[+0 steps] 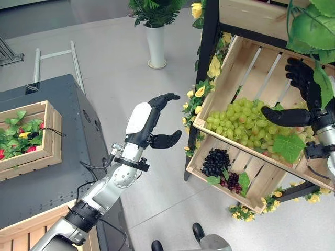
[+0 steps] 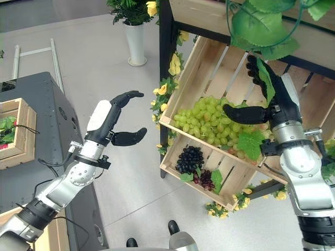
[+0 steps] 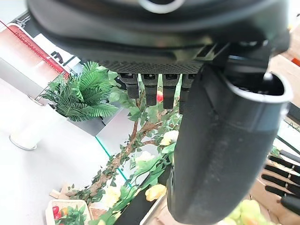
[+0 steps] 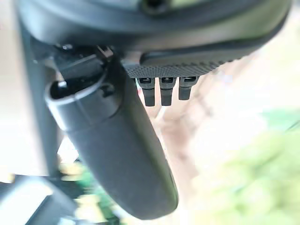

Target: Pick up the fruits from the basket on one side to the basket on the other side

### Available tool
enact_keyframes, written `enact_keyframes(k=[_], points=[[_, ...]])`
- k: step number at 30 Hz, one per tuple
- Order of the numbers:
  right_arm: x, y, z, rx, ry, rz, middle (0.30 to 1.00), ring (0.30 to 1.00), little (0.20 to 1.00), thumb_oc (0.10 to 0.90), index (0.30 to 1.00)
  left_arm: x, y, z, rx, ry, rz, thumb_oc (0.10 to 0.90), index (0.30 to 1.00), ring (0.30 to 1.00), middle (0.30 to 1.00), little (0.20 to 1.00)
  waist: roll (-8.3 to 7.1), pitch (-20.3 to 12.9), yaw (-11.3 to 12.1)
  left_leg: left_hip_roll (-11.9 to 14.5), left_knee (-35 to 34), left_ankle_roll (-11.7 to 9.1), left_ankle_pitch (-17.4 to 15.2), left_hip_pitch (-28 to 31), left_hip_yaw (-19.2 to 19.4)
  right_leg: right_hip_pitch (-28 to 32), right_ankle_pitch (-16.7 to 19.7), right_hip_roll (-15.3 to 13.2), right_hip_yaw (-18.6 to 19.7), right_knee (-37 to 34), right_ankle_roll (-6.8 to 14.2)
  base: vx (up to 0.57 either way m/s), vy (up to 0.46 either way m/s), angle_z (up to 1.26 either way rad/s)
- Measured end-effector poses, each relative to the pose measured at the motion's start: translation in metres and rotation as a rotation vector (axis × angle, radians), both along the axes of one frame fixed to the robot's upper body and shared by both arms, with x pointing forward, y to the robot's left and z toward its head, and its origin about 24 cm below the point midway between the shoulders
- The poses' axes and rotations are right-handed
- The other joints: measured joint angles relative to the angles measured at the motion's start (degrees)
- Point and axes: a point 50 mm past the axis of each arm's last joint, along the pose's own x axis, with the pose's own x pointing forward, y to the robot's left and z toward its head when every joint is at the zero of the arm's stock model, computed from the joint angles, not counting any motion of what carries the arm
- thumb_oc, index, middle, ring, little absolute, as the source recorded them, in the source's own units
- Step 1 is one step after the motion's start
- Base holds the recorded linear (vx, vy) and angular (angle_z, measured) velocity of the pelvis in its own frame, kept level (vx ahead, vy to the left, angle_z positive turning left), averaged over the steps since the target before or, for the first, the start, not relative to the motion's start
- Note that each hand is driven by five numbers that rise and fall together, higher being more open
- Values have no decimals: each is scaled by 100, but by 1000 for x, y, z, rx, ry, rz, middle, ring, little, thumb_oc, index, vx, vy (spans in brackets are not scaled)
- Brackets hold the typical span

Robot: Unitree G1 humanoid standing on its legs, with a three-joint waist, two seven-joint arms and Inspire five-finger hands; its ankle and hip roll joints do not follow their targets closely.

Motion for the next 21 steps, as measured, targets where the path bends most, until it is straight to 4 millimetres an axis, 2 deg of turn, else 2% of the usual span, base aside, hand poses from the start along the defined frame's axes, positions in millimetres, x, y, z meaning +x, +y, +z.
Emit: enact_keyframes(k=[3, 8, 13, 17, 21], points=[[-1, 10, -3, 151, -26, 96, 900, 900, 900, 800, 900, 0, -2, 0, -6, -6, -2, 800, 900, 900, 900, 900, 79, -13, 36, 1, 0, 0, 0, 0, -1, 2, 0, -3, -2, 0, 0, 0, 0, 0], [0, 20, -12, 387, 1, 258, 900, 900, 900, 800, 900, 1, -1, -5, 1, -3, 14, 800, 900, 900, 900, 900, 121, -37, 92, 7, 0, -4, 5, 7, -7, 11, 1, -2, -14, -1, -1, 0, 0, 0], [2, 41, -26, 483, 70, 430, 900, 900, 900, 800, 900, 2, -1, -7, -6, 2, 18, 800, 900, 900, 900, 900, 138, -47, 122, 9, 0, -8, 9, 7, -15, 15, 1, -3, -26, -1, -1, 0, 0, 0], [2, 57, -36, 589, 97, 550, 900, 900, 900, 800, 900, 1, -4, -8, -38, -13, 31, 800, 900, 900, 900, 900, 152, -56, 247, 12, 0, -15, 14, 4, -26, 15, -1, -2, -41, -1, -4, -1, -2, 1], [2, 74, -52, 596, 192, 623, 900, 900, 900, 800, 900, -4, 1, -15, -61, -8, 64, 800, 900, 900, 900, 900, 171, -70, 313, 13, 0, -24, 24, -12, -103, 35, -11, -5, -117, -1, -16, -3, -13, 10]])
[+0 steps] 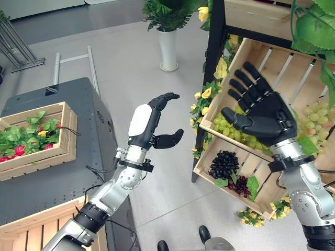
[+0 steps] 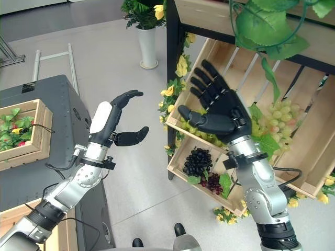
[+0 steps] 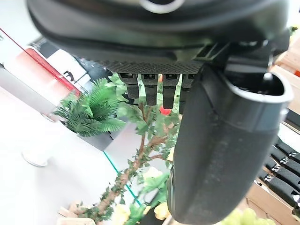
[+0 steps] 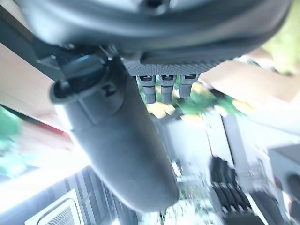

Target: Pick up the fruits from the basket on one side to the basket on the other side

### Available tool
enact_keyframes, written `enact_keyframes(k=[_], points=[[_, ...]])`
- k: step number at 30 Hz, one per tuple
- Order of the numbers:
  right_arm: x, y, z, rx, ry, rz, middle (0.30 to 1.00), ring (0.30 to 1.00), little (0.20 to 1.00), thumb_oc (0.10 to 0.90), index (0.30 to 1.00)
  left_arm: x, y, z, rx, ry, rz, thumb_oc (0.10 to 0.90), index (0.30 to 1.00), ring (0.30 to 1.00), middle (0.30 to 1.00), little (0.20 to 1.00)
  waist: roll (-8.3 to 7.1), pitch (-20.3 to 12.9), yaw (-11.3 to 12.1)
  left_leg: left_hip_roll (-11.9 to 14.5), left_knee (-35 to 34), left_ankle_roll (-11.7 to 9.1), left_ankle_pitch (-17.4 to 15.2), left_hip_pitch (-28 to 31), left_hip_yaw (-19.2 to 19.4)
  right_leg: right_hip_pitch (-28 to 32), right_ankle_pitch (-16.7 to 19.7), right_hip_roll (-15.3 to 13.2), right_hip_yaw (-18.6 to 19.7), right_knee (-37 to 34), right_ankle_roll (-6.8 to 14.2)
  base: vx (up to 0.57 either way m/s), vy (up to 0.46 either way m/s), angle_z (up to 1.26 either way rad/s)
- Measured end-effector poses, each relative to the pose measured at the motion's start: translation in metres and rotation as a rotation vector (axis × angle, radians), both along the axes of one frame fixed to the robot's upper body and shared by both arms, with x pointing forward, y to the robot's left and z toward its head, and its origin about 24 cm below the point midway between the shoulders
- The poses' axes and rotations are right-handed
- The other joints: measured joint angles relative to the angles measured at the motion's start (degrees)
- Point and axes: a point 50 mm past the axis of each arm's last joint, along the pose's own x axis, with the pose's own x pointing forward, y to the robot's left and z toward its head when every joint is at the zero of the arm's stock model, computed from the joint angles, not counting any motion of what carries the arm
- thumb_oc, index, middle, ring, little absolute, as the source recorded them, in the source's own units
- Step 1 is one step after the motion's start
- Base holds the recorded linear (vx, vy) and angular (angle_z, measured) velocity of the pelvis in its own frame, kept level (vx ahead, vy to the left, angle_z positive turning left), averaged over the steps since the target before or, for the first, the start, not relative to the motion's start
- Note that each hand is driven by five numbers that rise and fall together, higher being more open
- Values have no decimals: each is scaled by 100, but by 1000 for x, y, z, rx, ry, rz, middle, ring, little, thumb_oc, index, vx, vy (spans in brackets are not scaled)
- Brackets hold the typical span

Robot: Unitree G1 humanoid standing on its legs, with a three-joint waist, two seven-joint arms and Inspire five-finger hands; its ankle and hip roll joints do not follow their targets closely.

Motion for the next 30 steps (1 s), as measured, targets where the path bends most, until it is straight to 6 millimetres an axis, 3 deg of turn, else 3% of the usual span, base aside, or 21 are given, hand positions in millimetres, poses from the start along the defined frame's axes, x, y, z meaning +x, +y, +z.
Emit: enact_keyframes(k=[2, 9, 10, 12, 16, 18, 22, 25, 30], points=[[1, 8, -12, -3, 49, 36, 900, 900, 900, 800, 900, -2, 3, -4, -3, 10, 13, 800, 900, 900, 900, 900, 2, -4, 28, 6, 1, -12, 13, -22, -59, 4, -5, 2, -72, 0, -8, 9, -29, 16], [2, 35, -57, 16, 227, 148, 900, 900, 900, 800, 900, -10, 14, -16, -139, 73, 57, 800, 900, 900, 900, 900, -2, -24, 490, 27, 0, -47, 53, -45, -351, 112, -53, 19, -401, -4, -75, 26, -22, 21], [0, 39, -65, -19, 248, 164, 900, 900, 900, 800, 900, -11, 16, -18, -170, 101, 47, 800, 900, 900, 900, 900, 1, -34, 661, 19, 0, -55, 59, -72, -396, 114, -59, 26, -451, -1, -84, 14, -15, 14], [-2, 47, -81, -87, 294, 198, 900, 900, 900, 800, 900, -15, 18, -27, -227, 178, 14, 800, 900, 900, 900, 900, -8, -45, 736, 23, 1, -68, 70, -78, -493, 151, -73, 31, -553, -2, -101, 14, -13, 22], [-10, 53, -117, -168, 413, 264, 900, 900, 900, 800, 900, -24, 23, -56, -327, 398, -56, 800, 900, 900, 900, 900, -52, -78, 974, 27, 1, -73, 76, -91, -548, 167, -90, 31, -648, -2, -110, 24, -16, 12], [-18, 49, -157, -253, 555, 254, 900, 900, 900, 800, 900, -33, 25, -90, -388, 617, -108, 800, 900, 900, 900, 900, -126, -148, 1032, 15, 1, -73, 76, -100, -624, 176, -115, 19, -730, -5, -114, 35, -8, 15], [-39, 40, -215, -371, 774, 204, 900, 900, 900, 800, 900, -58, 16, -135, -384, 903, -204, 800, 900, 900, 900, 900, -186, -199, 1072, -1, 0, -69, 78, -114, -687, 187, -141, -7, -832, -23, -114, 25, 4, 10], [-58, 35, -243, -497, 870, 215, 900, 900, 900, 800, 900, -75, 15, -169, -399, 1095, -211, 800, 900, 900, 900, 900, -170, -235, 1086, 0, 0, -67, 79, -115, -695, 206, -143, -9, -845, -22, -114, 0, 0, 0], [-86, 17, -279, -547, 1071, 156, 900, 900, 900, 800, 900, -103, 25, -212, -452, 1326, -114, 800, 900, 900, 900, 900, -59, -339, 1091, 12, 0, -65, 79, -102, -733, 242, -157, -21, -885, -23, -121, -8, 7, 3]])
